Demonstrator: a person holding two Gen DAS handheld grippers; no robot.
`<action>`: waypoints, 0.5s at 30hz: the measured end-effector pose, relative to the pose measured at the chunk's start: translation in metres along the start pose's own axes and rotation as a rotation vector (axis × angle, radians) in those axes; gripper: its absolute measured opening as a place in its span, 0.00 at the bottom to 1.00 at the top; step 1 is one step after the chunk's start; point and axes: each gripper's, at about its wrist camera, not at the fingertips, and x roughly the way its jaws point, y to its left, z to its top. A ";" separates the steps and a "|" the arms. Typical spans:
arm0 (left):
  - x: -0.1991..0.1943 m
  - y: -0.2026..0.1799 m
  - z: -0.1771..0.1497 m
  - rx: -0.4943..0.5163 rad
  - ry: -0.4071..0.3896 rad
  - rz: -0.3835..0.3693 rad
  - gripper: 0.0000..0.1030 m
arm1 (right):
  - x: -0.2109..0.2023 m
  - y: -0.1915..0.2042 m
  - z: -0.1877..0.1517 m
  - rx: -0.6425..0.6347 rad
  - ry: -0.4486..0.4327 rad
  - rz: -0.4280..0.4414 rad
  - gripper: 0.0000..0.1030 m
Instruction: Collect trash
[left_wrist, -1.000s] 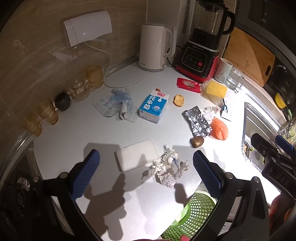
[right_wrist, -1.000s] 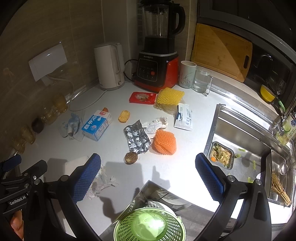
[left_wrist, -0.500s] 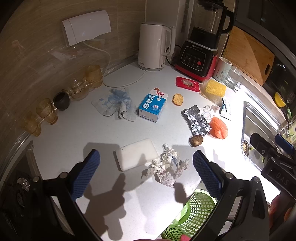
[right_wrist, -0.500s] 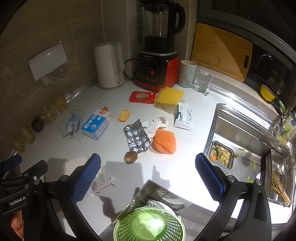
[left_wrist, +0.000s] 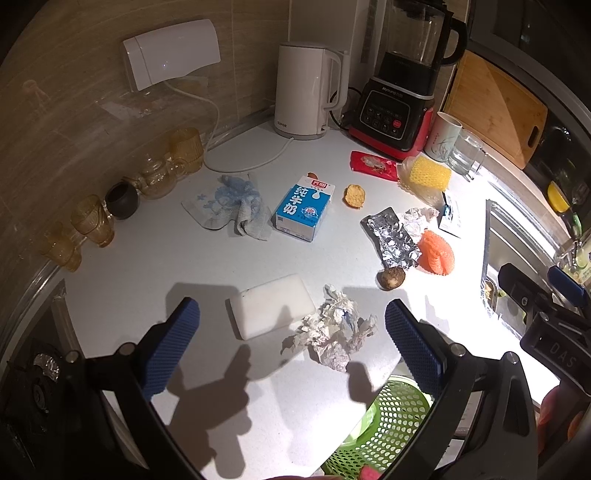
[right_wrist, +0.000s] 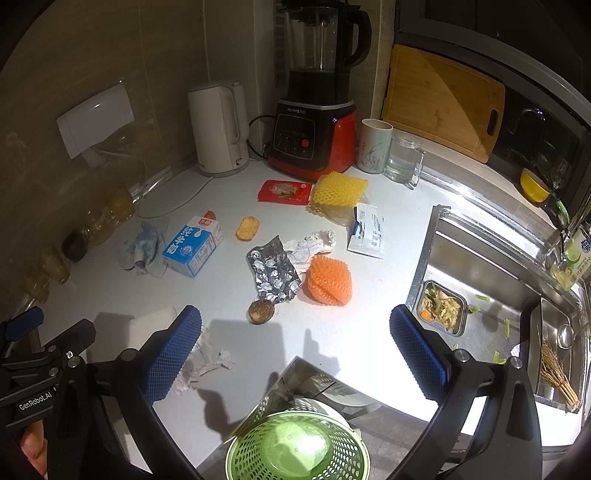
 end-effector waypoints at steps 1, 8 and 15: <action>0.000 0.000 0.000 0.000 0.000 0.000 0.94 | 0.000 0.000 -0.001 0.000 0.000 0.000 0.98; 0.000 0.000 0.000 0.000 0.002 0.000 0.94 | 0.000 0.000 0.000 -0.001 0.002 -0.001 0.98; 0.000 -0.001 -0.001 0.001 0.003 -0.002 0.94 | 0.000 -0.001 -0.001 -0.001 0.003 -0.001 0.98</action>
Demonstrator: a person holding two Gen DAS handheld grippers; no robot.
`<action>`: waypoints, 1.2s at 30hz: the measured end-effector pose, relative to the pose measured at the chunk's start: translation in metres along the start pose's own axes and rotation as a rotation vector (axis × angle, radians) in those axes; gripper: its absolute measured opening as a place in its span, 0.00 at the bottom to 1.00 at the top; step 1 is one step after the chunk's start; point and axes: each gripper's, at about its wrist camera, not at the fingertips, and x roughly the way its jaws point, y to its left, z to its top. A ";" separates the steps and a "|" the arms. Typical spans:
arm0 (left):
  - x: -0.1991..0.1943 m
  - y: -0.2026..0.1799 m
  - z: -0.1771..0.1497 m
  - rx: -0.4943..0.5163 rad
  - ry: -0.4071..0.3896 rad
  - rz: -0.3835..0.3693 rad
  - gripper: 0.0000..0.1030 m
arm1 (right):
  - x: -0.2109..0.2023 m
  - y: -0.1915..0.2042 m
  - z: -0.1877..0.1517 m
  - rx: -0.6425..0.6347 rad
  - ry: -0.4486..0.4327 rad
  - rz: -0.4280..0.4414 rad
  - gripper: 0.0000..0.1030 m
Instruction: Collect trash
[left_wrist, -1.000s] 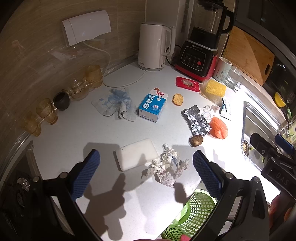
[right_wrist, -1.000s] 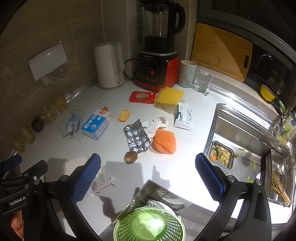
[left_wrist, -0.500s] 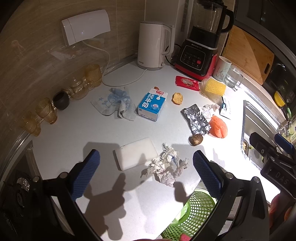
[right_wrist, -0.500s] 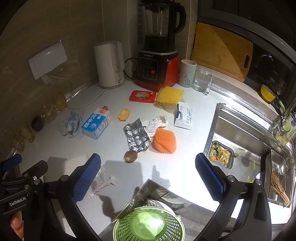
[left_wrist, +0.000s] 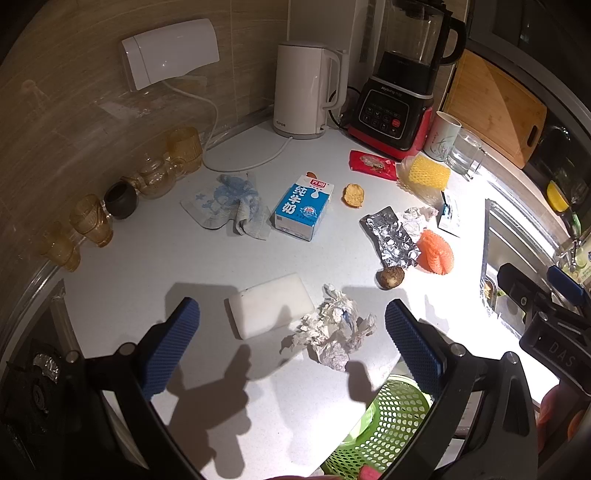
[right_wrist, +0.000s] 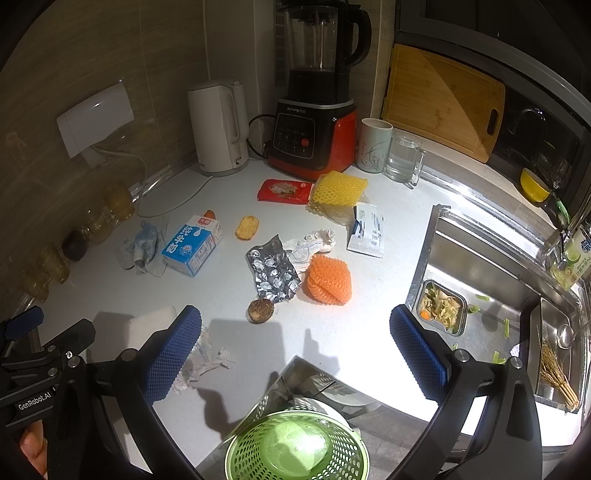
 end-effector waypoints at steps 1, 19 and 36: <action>0.000 0.000 0.000 0.000 0.001 0.001 0.94 | 0.000 0.000 0.001 0.000 0.000 -0.001 0.98; 0.035 0.024 -0.021 -0.038 0.025 -0.035 0.94 | 0.029 -0.020 -0.017 0.017 0.025 0.071 0.98; 0.108 -0.046 -0.068 0.072 0.063 -0.090 0.85 | 0.090 -0.062 -0.057 -0.089 0.096 0.127 0.98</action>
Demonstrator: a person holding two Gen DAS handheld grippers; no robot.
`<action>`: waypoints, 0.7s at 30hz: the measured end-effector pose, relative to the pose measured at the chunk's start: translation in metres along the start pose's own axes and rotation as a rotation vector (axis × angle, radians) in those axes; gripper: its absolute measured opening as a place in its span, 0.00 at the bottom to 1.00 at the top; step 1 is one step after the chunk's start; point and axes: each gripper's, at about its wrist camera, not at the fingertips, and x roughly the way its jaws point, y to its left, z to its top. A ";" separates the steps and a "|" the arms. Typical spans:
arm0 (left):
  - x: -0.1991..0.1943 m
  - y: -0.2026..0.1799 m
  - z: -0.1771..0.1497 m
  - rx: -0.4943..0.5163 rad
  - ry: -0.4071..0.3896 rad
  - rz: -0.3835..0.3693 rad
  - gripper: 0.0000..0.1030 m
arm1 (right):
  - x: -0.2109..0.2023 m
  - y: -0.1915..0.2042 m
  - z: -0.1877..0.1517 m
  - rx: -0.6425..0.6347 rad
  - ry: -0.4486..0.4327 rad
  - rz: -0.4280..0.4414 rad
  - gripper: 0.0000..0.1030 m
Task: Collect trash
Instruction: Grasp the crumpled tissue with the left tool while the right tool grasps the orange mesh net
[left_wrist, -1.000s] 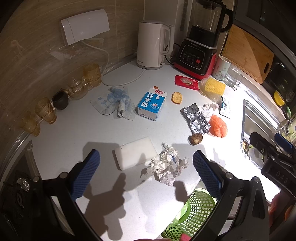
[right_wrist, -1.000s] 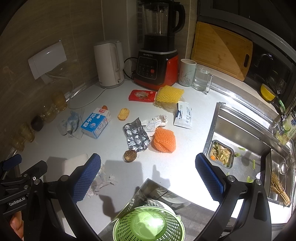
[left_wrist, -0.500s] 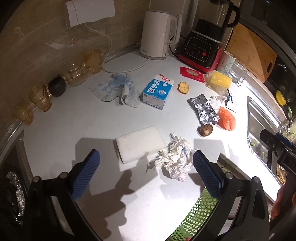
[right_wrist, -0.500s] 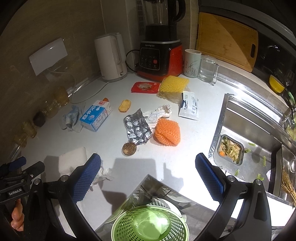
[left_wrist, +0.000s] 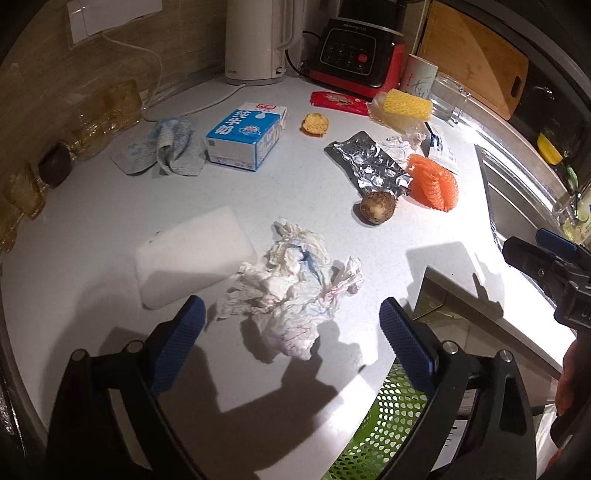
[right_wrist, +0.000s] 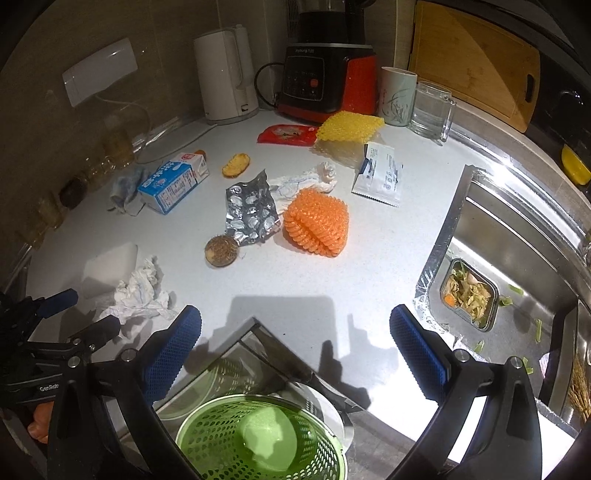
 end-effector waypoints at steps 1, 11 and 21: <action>0.005 -0.003 0.000 0.001 0.007 0.008 0.79 | 0.002 -0.003 0.000 -0.005 0.005 0.001 0.98; 0.044 -0.022 -0.004 0.000 0.075 0.121 0.23 | 0.028 -0.031 0.010 -0.024 0.024 0.039 0.98; 0.041 -0.021 -0.002 -0.047 0.031 0.135 0.10 | 0.088 -0.026 0.055 -0.159 0.007 0.043 0.81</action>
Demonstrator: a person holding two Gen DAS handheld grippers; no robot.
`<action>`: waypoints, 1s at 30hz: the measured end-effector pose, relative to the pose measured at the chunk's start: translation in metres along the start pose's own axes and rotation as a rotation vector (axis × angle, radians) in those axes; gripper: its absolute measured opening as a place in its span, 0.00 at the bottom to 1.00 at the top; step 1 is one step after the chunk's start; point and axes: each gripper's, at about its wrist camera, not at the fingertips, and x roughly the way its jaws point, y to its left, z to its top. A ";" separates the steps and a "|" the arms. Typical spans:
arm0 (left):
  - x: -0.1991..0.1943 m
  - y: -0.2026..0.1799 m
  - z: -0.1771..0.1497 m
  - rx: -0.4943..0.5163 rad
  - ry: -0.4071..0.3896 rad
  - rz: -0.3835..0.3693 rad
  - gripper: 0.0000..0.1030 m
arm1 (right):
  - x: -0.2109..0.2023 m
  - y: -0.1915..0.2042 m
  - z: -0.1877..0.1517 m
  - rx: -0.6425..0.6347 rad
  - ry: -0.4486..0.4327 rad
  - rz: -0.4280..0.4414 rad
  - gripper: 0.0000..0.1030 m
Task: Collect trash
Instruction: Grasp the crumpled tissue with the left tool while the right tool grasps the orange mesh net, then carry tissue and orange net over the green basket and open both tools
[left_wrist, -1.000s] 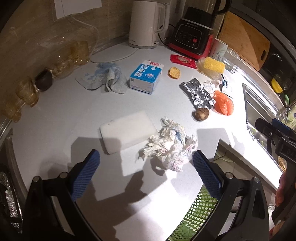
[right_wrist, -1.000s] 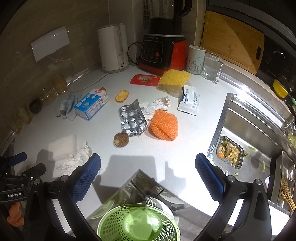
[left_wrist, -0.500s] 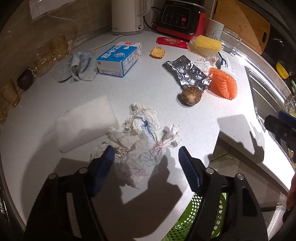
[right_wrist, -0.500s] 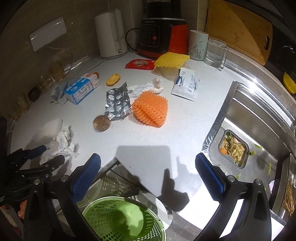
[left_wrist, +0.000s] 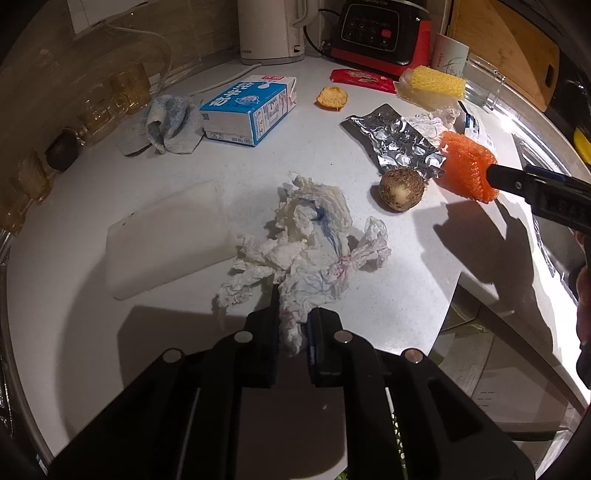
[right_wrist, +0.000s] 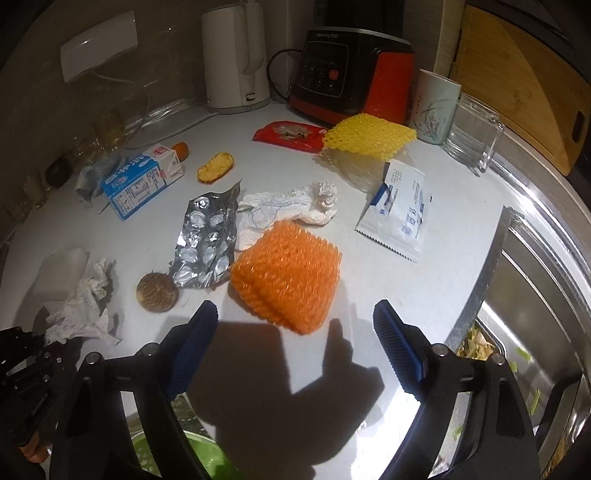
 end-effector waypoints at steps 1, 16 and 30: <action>0.000 0.001 0.000 -0.008 -0.002 -0.003 0.10 | 0.005 0.000 0.004 -0.007 -0.001 0.002 0.78; -0.025 0.007 -0.002 -0.039 -0.017 -0.088 0.09 | 0.003 -0.019 0.007 0.053 0.028 0.087 0.14; -0.084 -0.032 -0.034 0.266 0.047 -0.421 0.09 | -0.115 -0.005 -0.070 0.213 0.012 0.057 0.15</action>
